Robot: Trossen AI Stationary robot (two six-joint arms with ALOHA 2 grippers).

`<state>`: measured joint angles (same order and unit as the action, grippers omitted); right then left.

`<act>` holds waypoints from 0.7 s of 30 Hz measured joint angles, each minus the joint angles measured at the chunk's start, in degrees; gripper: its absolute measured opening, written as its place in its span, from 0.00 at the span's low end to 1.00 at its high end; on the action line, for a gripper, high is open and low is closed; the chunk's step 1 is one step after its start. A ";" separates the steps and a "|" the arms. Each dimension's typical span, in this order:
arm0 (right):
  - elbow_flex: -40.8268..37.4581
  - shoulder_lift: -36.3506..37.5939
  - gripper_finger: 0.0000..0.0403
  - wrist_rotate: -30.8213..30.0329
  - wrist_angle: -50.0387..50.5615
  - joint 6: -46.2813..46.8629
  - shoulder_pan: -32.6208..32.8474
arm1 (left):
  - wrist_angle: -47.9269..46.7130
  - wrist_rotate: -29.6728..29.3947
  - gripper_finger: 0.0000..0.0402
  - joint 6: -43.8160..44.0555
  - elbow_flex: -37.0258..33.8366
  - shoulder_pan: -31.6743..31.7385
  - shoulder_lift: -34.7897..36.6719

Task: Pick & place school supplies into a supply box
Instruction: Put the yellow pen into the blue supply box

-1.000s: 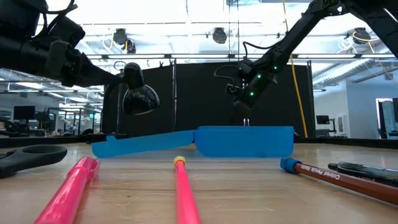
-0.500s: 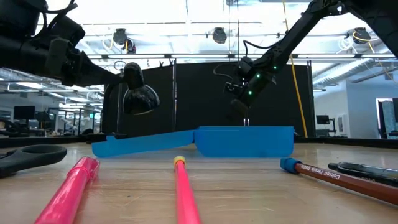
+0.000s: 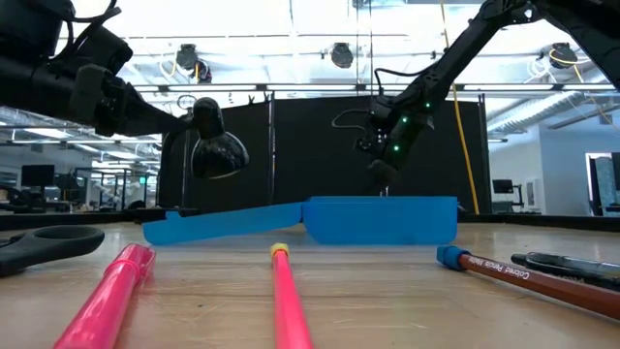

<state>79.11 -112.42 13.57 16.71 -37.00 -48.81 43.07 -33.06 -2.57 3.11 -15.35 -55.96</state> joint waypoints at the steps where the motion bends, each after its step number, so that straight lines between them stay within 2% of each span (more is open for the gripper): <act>1: 0.00 0.00 0.23 0.00 0.08 0.20 0.12 | 0.00 -0.01 0.08 -0.01 0.00 0.00 0.02; 5: 0.00 -0.06 0.27 -0.05 2.24 -0.45 1.13 | -0.09 -0.02 0.08 -0.15 0.00 0.00 0.02; 11: 0.00 -0.24 0.27 -0.39 3.22 -0.48 1.68 | -1.62 -0.03 0.08 -0.20 0.00 0.00 0.00; 16: 0.00 -0.86 0.27 -5.47 2.98 -1.21 1.68 | -2.69 -0.04 0.08 -0.13 0.02 0.02 0.00; 21: -0.04 -2.77 0.27 -6.80 3.15 -1.32 1.57 | -2.71 -0.04 0.08 -0.02 0.02 0.01 0.00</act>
<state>79.07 -115.19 6.77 19.86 -38.33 -47.24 40.36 -33.10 -2.59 3.14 -15.35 -55.96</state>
